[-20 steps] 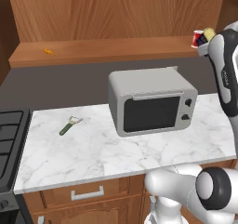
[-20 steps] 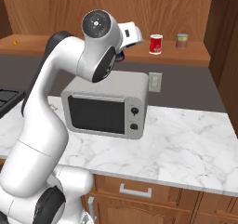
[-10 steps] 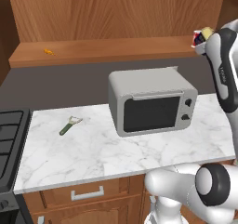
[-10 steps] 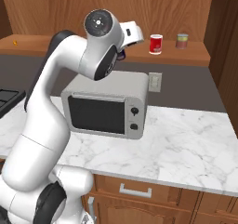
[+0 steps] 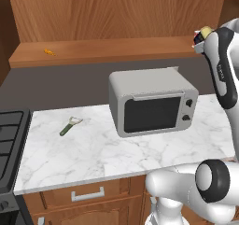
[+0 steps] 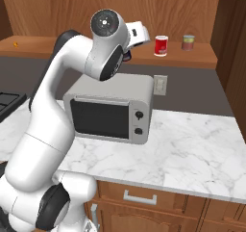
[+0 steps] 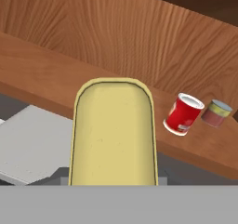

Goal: Pick the cans from the counter and place them in their designated side in the cabinet.

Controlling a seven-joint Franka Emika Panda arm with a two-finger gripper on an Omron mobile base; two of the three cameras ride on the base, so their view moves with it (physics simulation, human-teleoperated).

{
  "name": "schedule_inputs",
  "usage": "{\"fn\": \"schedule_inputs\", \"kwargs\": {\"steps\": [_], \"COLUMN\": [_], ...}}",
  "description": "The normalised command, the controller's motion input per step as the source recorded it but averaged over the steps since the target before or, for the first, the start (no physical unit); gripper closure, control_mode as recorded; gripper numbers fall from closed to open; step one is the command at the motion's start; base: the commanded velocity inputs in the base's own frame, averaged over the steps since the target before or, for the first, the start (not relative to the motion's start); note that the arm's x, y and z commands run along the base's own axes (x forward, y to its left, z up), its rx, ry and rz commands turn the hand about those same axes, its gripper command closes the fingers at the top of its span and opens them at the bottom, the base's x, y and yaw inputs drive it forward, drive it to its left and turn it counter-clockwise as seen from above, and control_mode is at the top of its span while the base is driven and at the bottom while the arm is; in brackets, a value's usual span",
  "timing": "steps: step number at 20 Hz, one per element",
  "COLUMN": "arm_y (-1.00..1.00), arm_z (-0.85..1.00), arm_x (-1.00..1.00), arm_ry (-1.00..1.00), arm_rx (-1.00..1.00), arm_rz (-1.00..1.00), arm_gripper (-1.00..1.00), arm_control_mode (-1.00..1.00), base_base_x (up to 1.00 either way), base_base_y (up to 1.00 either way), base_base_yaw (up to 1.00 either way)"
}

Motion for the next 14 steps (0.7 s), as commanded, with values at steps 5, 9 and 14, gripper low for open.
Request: {"fn": "schedule_inputs", "kwargs": {"steps": [5,9,14], "arm_y": [-0.05,-0.04,-0.02], "arm_z": [0.0,0.0,0.0], "arm_x": [0.1,0.12,0.14], "arm_ry": [0.0,0.01,0.03], "arm_rx": [-0.01,-0.01,-0.01], "arm_rz": [0.0,0.0,0.0], "arm_gripper": [1.0,1.0,1.0], "arm_control_mode": [-1.0,-1.0,-1.0], "base_base_x": [0.0,0.0,0.0], "base_base_y": [0.0,0.0,0.0], "base_base_yaw": [0.0,0.0,0.0]}}
